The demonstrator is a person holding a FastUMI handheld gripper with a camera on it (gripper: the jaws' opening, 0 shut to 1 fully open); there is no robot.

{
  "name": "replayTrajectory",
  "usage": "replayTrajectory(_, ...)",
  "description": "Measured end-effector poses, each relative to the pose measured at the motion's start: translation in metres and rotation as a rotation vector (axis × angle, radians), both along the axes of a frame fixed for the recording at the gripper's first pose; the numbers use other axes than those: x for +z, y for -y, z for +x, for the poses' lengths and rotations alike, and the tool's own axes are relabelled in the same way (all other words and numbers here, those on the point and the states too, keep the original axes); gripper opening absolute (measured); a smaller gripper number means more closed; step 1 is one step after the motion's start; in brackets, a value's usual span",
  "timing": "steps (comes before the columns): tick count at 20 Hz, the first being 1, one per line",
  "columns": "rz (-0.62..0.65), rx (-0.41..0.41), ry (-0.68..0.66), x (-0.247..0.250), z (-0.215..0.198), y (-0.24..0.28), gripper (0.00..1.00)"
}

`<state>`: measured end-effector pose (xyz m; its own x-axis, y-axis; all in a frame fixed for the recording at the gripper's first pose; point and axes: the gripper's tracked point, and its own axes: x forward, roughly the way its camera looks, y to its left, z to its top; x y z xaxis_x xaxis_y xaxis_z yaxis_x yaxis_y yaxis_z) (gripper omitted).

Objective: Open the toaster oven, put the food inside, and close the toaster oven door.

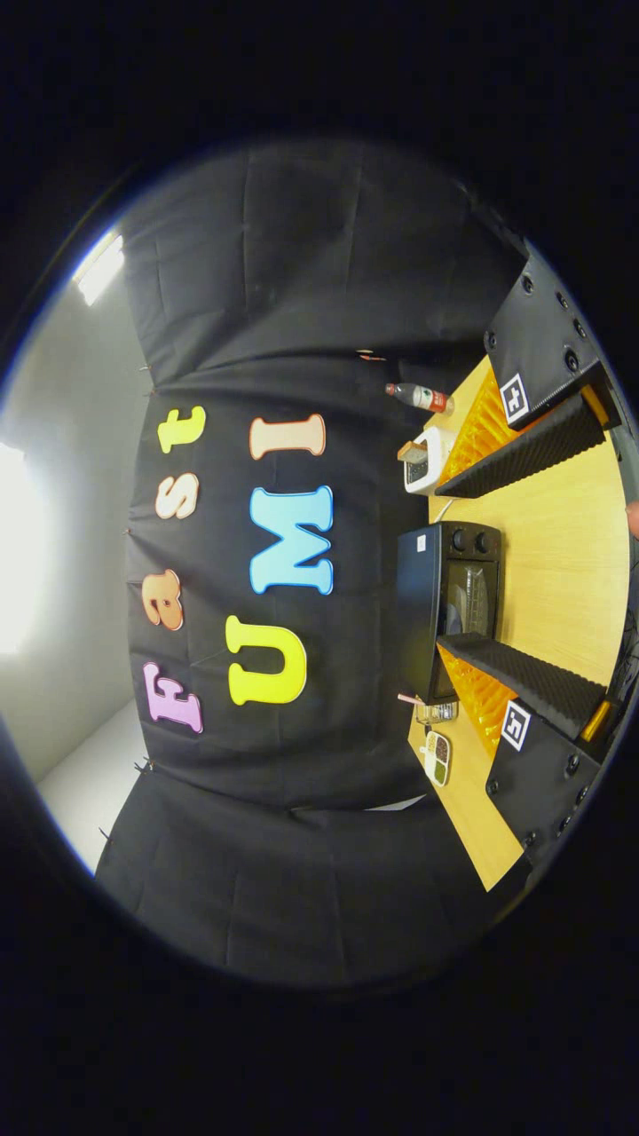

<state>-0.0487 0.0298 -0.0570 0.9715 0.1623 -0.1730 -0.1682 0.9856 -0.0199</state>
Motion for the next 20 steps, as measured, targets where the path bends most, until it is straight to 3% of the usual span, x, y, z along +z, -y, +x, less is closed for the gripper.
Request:
replayTrajectory(9,0.021,-0.009,0.032,0.012,-0.034,0.066,0.97)
replayTrajectory(20,0.053,-0.002,0.021,0.01,-0.025,0.073,0.97)
